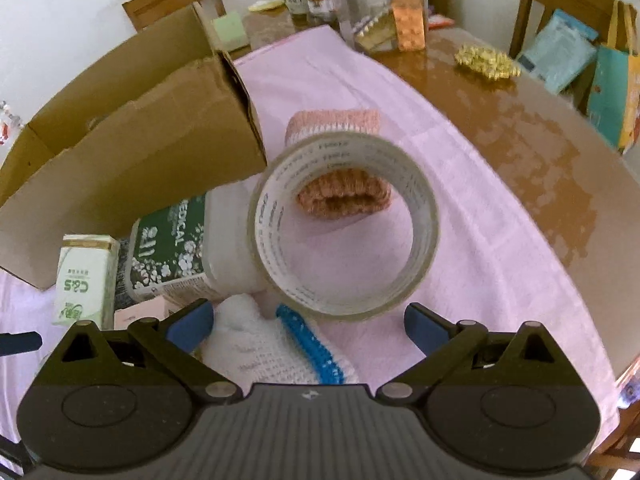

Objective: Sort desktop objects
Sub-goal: 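Grasp the blue-white toy figure with the left tool while the right grasps the white glove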

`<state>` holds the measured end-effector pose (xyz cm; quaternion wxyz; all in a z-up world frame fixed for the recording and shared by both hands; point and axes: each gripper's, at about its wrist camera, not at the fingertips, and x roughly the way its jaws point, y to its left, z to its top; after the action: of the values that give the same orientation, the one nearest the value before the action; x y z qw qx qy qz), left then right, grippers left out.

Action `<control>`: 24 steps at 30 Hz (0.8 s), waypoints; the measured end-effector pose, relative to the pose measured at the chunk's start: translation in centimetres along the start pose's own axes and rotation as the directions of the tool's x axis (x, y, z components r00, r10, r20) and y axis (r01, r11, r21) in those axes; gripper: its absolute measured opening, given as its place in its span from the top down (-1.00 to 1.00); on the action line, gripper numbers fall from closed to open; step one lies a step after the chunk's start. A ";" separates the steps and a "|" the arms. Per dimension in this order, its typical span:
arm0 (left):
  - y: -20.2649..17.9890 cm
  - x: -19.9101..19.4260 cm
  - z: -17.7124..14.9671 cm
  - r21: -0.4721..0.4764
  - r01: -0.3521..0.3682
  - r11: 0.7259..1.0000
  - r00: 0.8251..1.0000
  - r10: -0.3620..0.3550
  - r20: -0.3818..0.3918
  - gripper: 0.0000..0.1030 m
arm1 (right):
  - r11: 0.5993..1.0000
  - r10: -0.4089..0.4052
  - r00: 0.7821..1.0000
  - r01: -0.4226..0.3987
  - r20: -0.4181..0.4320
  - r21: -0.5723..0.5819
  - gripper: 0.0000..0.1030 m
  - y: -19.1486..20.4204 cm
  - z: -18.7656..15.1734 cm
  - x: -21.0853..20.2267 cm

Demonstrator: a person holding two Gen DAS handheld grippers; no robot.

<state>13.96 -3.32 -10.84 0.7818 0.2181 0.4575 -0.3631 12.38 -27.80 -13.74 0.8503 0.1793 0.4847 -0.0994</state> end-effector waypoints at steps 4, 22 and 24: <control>0.1 0.3 0.1 0.007 0.011 1.000 1.000 -0.011 -0.004 -0.80 | 0.999 -0.007 1.000 0.007 -0.005 -0.033 -1.00 -0.3 -0.5 -0.3; 0.6 1.3 -0.1 0.029 0.029 0.999 1.000 -0.029 -0.003 -0.73 | 0.936 -0.046 0.995 0.014 -0.084 -0.351 -1.00 0.6 -5.1 -2.0; 0.7 1.5 -0.2 0.030 0.036 0.999 0.999 -0.036 -0.007 -0.66 | 0.925 -0.057 0.996 0.029 -0.063 -0.379 -1.00 0.9 -5.5 -1.9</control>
<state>14.86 -3.34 -12.23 0.7702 0.2229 0.4584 -0.3833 7.39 -24.81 -14.45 0.8484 0.0052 0.5291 -0.0161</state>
